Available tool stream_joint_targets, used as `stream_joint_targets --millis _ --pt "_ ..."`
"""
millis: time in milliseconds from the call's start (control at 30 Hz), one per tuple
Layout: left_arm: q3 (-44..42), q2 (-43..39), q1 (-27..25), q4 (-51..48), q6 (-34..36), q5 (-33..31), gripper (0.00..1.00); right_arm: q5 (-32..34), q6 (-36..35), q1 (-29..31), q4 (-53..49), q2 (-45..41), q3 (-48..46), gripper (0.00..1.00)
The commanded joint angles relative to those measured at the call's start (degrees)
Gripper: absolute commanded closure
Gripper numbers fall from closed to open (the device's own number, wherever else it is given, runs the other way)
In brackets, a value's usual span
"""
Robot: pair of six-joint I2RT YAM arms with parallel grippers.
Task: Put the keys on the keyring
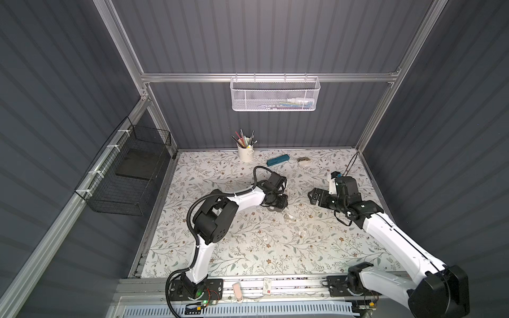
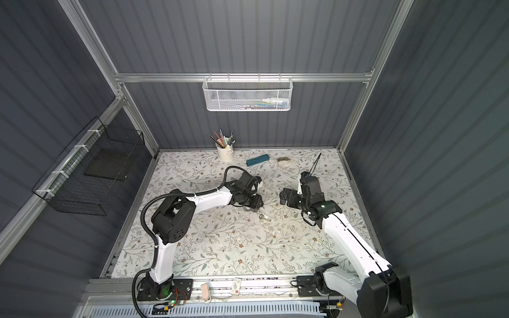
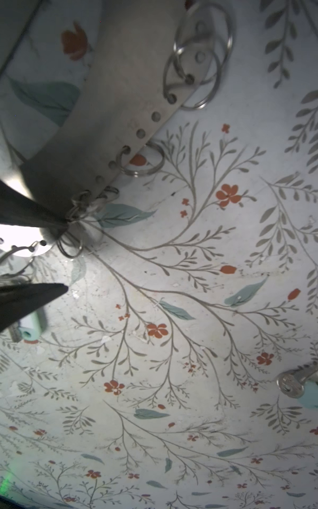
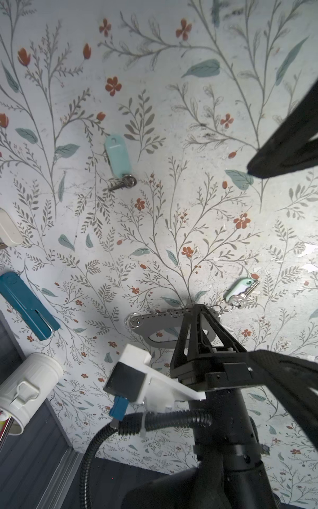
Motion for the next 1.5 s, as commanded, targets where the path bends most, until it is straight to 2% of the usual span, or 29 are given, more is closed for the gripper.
stream_joint_targets --millis 0,233,300,433,667,900,1200,1400,1467 --pt "2.64 1.56 0.02 -2.28 0.92 -3.65 0.65 -0.30 0.24 0.34 -0.53 -0.58 -0.33 0.01" --pt "3.31 1.16 0.15 -2.81 0.52 -9.31 0.65 -1.35 0.14 0.43 -0.54 0.36 -0.24 0.01" --pt "3.21 0.96 0.20 -2.60 0.52 -8.68 0.65 -1.76 -0.01 0.55 -0.54 0.88 -0.17 0.01" --pt "3.53 1.74 0.28 -1.80 1.54 -3.42 0.65 -2.97 -0.10 0.74 -0.54 3.09 0.60 0.01" --pt "4.25 1.05 0.29 -2.11 1.87 -3.82 0.65 -2.98 -0.09 0.99 -0.54 3.34 0.89 0.01" --pt "6.26 1.71 0.28 -3.55 4.86 -0.72 0.68 -3.11 -0.01 1.13 -0.54 3.29 0.45 0.01" --pt "9.56 4.85 0.28 -6.21 7.29 0.04 0.68 -3.24 -0.11 1.24 -2.12 3.19 0.63 0.01" --pt "9.05 4.43 0.29 -7.18 8.25 -2.25 0.68 -3.70 -0.06 1.40 -1.75 3.13 0.41 0.01" --pt "8.69 3.52 0.28 -7.38 8.18 -3.58 0.69 -6.24 -1.09 1.44 -1.20 3.75 0.19 0.01"
